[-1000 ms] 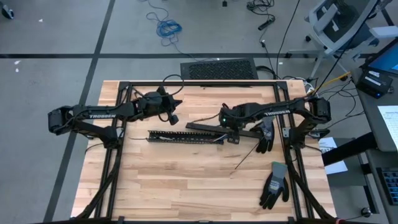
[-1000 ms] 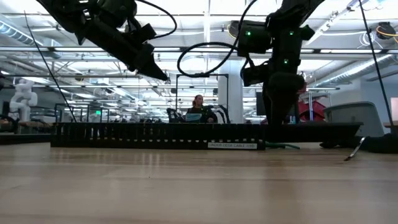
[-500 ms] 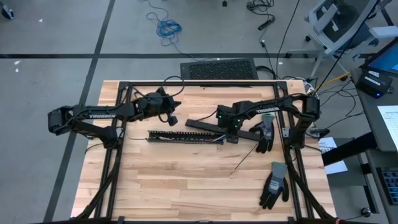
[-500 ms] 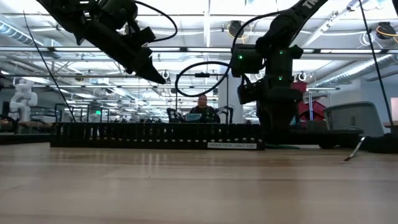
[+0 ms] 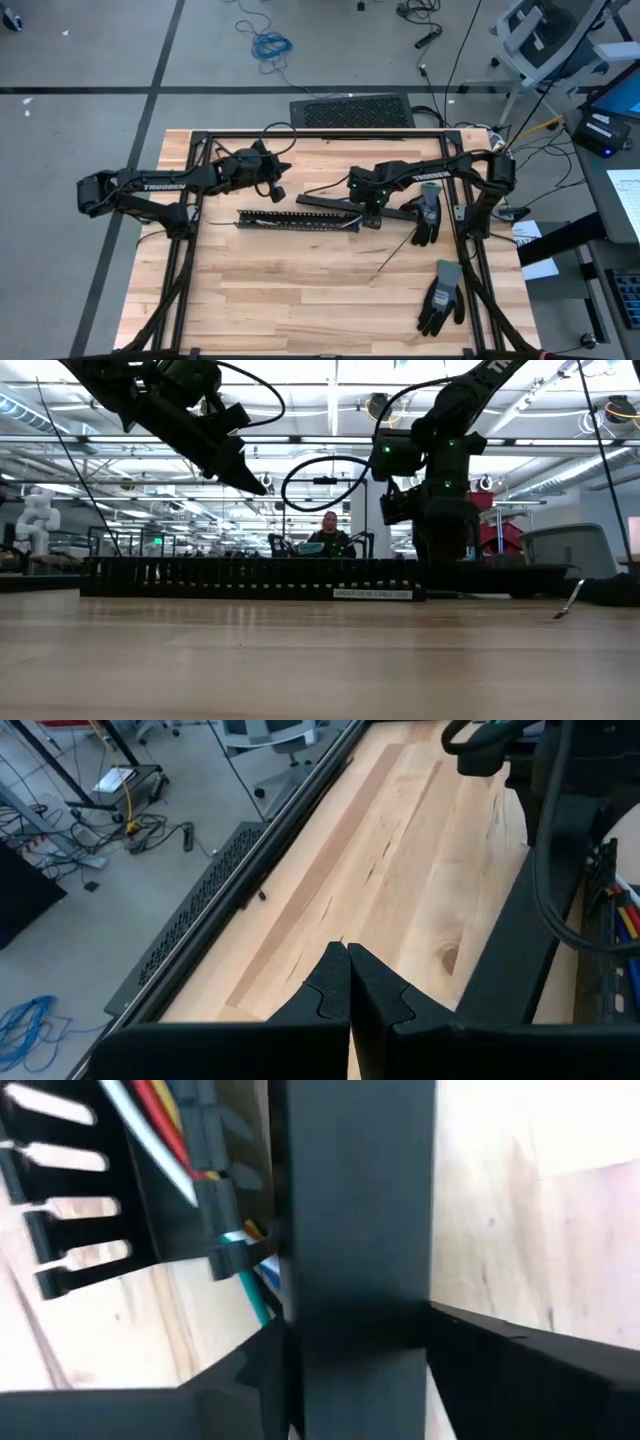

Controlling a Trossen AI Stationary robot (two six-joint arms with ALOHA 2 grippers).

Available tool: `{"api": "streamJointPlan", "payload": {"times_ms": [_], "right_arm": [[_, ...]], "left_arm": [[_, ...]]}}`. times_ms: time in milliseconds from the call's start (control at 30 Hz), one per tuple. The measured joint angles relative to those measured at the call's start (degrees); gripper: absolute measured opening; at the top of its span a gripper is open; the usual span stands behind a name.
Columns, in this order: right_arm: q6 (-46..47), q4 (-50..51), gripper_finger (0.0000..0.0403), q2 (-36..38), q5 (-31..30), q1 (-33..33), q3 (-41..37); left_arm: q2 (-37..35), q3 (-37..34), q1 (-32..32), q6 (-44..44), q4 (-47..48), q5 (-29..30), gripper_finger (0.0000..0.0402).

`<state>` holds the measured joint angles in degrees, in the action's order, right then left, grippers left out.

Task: Ziptie cables
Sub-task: Close the black cable duct cover

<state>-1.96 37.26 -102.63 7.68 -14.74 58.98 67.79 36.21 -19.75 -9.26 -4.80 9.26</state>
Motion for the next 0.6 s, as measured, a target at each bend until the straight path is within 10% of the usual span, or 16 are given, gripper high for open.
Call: {"api": "streamJointPlan", "payload": {"times_ms": [400, 600], "right_arm": [[0.5, -0.3, 0.0009, 0.0, -0.8, 0.0, 0.0], [-0.8, 5.9, 0.0001, 1.5, -3.4, -0.4, 2.8]], "left_arm": [[0.0, 0.0, 0.0, 0.0, 1.4, 0.0, 0.0000], [0.0, 0.0, -0.1, 0.0, 1.3, 0.0, 0.0000]]}}
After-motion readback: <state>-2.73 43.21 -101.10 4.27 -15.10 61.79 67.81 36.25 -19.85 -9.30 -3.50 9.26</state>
